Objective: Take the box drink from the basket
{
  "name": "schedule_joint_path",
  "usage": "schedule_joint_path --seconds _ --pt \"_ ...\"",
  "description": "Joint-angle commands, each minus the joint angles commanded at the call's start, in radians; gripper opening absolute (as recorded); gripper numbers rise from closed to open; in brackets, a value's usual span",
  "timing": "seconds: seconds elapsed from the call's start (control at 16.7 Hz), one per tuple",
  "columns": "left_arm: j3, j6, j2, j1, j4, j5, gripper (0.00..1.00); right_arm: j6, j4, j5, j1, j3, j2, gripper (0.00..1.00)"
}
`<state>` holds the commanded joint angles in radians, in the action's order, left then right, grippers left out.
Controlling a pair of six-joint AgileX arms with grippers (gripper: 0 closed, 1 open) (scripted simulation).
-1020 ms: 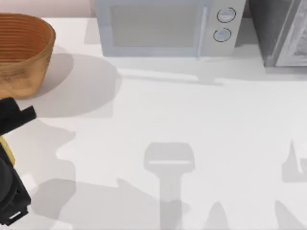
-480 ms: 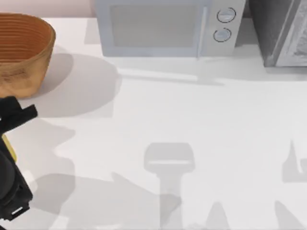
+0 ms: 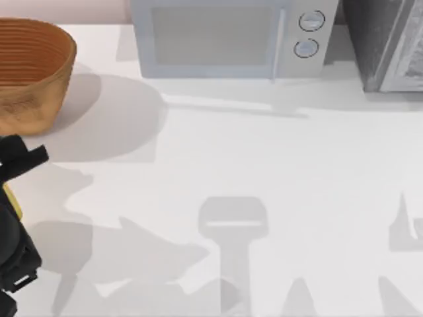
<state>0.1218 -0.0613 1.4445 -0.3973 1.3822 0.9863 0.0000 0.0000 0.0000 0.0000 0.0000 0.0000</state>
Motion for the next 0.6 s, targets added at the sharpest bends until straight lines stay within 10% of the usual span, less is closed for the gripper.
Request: schedule_joint_path --seconds 0.42,0.6 --pt "-0.004 0.004 0.059 0.026 0.06 -0.027 0.0 0.0 0.0 0.0 0.0 0.0 0.0 1.0" --pt "-0.004 0.004 0.059 0.026 0.06 -0.027 0.23 0.0 0.0 0.0 0.0 0.0 0.0 1.0"
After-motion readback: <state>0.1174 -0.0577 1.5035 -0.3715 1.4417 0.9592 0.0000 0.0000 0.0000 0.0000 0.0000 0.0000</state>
